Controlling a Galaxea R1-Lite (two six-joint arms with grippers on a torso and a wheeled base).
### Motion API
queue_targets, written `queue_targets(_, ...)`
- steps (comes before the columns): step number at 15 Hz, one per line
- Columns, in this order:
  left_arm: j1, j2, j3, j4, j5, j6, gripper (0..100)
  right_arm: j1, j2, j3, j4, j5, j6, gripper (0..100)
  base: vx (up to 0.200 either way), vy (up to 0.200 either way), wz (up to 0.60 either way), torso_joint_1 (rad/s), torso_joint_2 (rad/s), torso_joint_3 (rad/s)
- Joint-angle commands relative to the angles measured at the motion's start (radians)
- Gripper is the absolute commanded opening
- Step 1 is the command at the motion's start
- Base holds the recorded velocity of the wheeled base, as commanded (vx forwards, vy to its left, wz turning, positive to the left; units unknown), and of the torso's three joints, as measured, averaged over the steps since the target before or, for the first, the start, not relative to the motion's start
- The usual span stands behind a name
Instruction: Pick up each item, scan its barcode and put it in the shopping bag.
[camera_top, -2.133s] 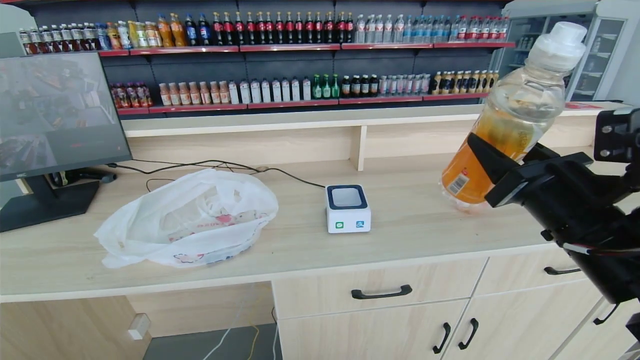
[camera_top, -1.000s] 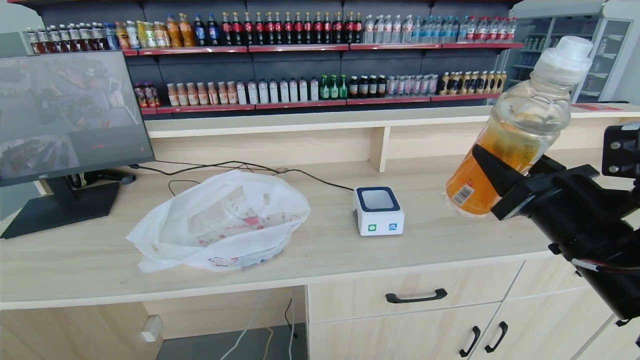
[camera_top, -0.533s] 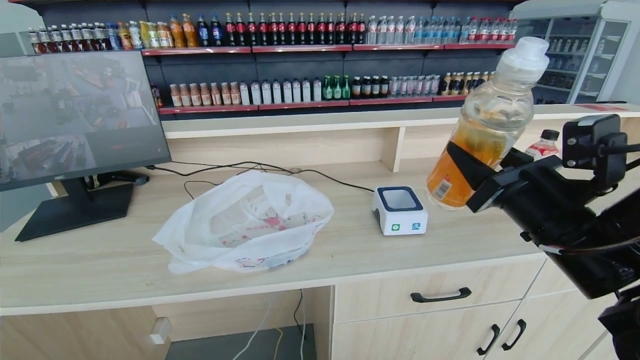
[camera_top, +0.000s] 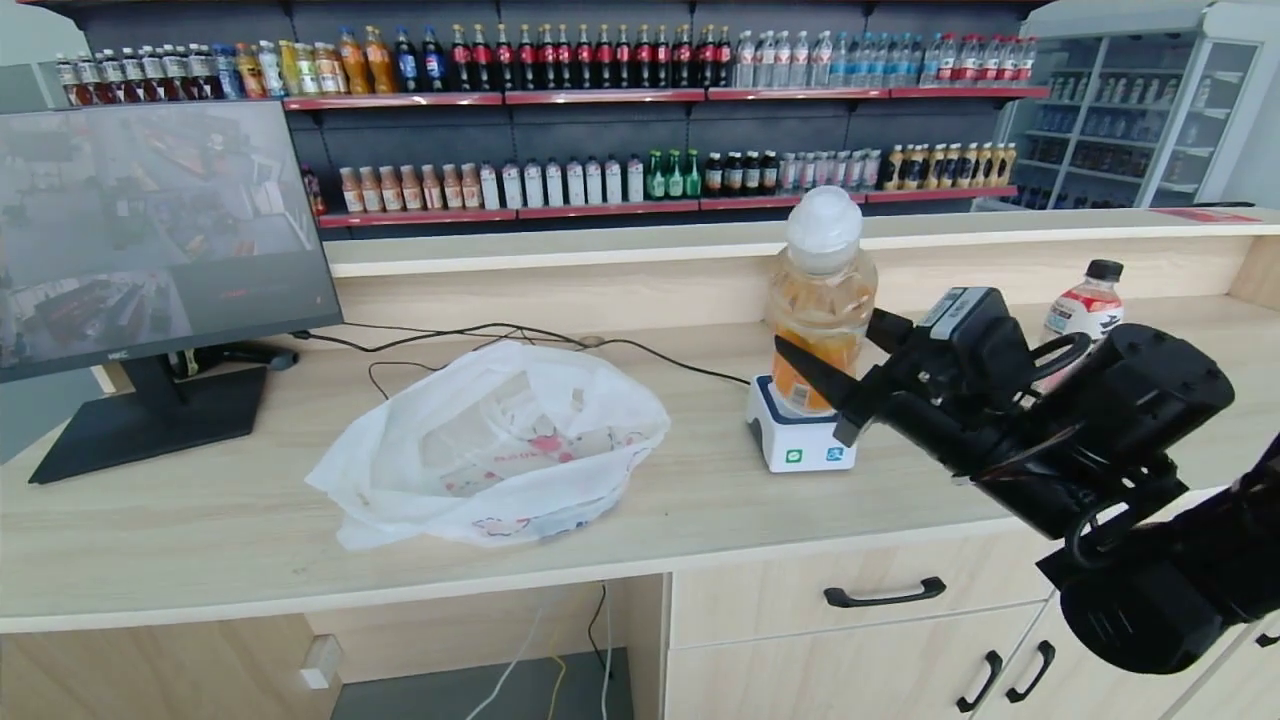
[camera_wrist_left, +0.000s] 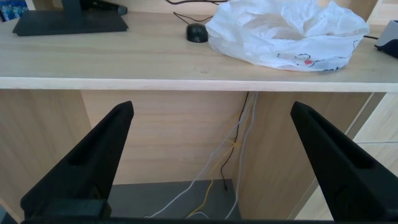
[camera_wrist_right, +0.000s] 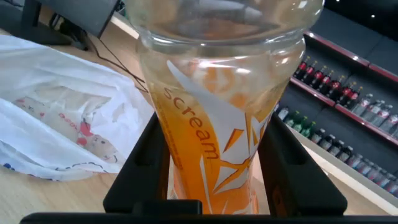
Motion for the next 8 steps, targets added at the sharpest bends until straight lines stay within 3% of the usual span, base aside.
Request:
queue_targets(1, 0.0, 0.0, 0.0, 0.0, 0.001, 0.0, 100, -0.013, 0.061, -0.013, 0.0, 0.011, -0.025, 0, 0.0, 0.0, 0.0, 0.0, 0.0, 0.0)
queue_targets(5, 0.0, 0.0, 0.0, 0.0, 0.001, 0.0, 100, -0.036, 0.112, -0.146, 0.0, 0.088, -0.109, 0, 0.0, 0.0, 0.0, 0.0, 0.0, 0.0)
queue_targets(8, 0.0, 0.0, 0.0, 0.0, 0.001, 0.0, 100, -0.068, 0.136, -0.157, 0.0, 0.192, -0.16, 0, 0.0, 0.0, 0.0, 0.0, 0.0, 0.0)
